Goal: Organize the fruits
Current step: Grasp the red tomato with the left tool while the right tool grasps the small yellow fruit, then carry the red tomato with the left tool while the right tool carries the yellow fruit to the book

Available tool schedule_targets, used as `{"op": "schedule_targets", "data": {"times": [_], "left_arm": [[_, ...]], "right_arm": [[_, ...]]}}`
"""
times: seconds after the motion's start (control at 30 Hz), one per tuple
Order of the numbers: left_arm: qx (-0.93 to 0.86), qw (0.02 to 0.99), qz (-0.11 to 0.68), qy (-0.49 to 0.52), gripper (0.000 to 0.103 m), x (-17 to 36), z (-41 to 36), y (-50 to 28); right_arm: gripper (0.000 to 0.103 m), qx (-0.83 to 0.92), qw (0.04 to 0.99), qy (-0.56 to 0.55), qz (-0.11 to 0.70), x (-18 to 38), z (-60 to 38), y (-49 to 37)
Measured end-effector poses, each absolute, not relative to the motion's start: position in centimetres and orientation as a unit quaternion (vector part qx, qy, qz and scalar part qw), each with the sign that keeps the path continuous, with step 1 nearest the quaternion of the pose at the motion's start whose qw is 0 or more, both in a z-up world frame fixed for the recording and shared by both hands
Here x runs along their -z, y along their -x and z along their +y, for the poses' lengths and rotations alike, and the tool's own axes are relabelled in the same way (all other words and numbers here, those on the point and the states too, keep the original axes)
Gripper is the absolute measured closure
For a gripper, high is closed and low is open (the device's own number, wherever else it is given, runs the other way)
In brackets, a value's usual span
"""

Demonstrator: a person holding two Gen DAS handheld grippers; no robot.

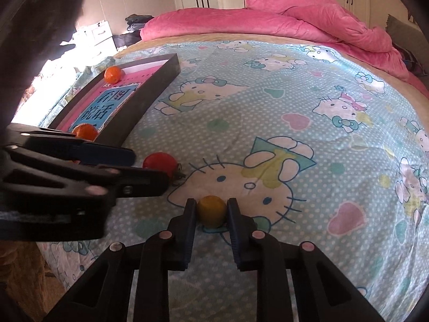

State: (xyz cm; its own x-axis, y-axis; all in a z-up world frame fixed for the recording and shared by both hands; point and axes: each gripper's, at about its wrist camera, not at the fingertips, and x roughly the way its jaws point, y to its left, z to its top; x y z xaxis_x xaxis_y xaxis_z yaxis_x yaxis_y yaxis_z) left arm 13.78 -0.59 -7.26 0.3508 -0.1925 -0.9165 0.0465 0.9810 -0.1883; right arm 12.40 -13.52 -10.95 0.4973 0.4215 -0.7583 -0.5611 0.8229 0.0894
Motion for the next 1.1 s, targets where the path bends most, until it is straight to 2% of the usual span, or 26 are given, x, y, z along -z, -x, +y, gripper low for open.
{"op": "schedule_targets", "data": {"times": [0.13, 0.4, 0.67, 0.83, 1.1], "left_arm": [[0.071, 0.816, 0.569, 0.073, 0.071, 8.0, -0.8, -14.3], [0.077, 0.821, 0.556, 0.100, 0.071, 7.4, 0.3, -14.2], [0.054, 0.853, 0.507, 0.109, 0.071, 2.6, 4.0, -11.6], [0.010, 0.869, 0.481, 0.121, 0.071, 0.1, 9.2, -9.2], [-0.054, 0.864, 0.479, 0.146, 0.071, 0.8, 16.3, -5.7]], "right_arm": [[0.080, -0.287, 0.860, 0.076, 0.415, 10.9, -13.7, -12.4], [0.080, -0.299, 0.857, 0.049, 0.418, 10.6, -14.0, -12.3], [0.080, -0.330, 0.862, 0.030, 0.384, 8.0, -13.0, -10.5], [0.080, -0.367, 0.853, 0.018, 0.370, 6.2, -10.6, -9.4], [0.080, -0.426, 0.832, 0.052, 0.351, 4.3, -4.3, -6.5]]}}
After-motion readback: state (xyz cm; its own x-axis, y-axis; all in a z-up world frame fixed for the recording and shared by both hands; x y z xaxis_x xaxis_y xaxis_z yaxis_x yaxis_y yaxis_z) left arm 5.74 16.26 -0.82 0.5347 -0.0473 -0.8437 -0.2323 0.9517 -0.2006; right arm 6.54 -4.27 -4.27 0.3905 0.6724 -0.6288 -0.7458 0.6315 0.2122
